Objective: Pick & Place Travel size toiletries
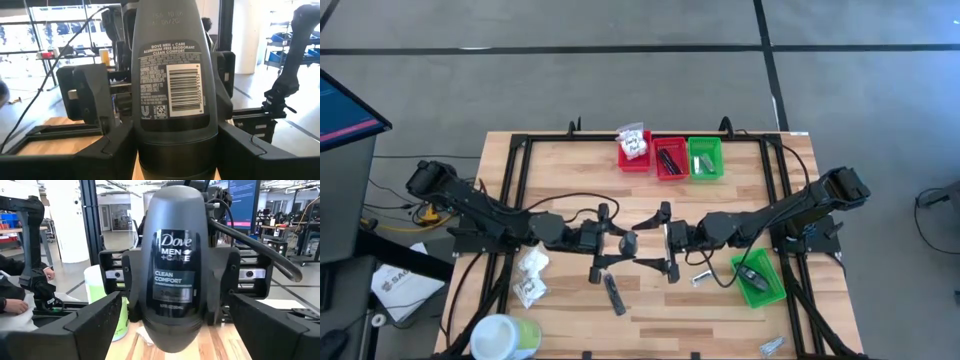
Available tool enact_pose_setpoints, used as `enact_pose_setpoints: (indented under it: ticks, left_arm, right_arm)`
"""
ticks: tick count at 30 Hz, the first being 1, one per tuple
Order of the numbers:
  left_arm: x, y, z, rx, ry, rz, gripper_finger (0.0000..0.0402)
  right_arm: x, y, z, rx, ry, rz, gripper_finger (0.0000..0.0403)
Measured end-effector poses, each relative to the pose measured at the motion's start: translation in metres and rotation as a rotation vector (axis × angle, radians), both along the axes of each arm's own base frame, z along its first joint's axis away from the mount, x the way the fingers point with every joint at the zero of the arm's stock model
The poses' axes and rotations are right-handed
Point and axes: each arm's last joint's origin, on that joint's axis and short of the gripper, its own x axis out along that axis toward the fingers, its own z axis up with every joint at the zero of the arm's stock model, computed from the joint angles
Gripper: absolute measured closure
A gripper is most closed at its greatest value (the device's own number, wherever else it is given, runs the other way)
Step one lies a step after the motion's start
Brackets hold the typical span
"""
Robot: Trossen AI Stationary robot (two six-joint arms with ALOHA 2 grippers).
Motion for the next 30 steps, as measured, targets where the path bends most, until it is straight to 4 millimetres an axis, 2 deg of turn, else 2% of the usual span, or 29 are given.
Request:
enact_pose_setpoints:
  ticks: [7,18,30]
  left_arm:
    - [0.006,0.005,-0.007,-0.001,0.019,0.031,0.0201]
    - [0.009,0.008,-0.005,-0.011,-0.013,0.051,0.0201]
    - [0.010,0.012,-0.004,-0.016,-0.026,0.073,0.0201]
  right_arm:
    - [0.000,-0.001,0.000,0.001,-0.004,-0.002,0.0047]
    - [0.001,-0.005,0.004,0.009,-0.038,-0.022,0.0050]
    - [0.002,-0.008,0.006,-0.059,-0.072,-0.044,0.0107]
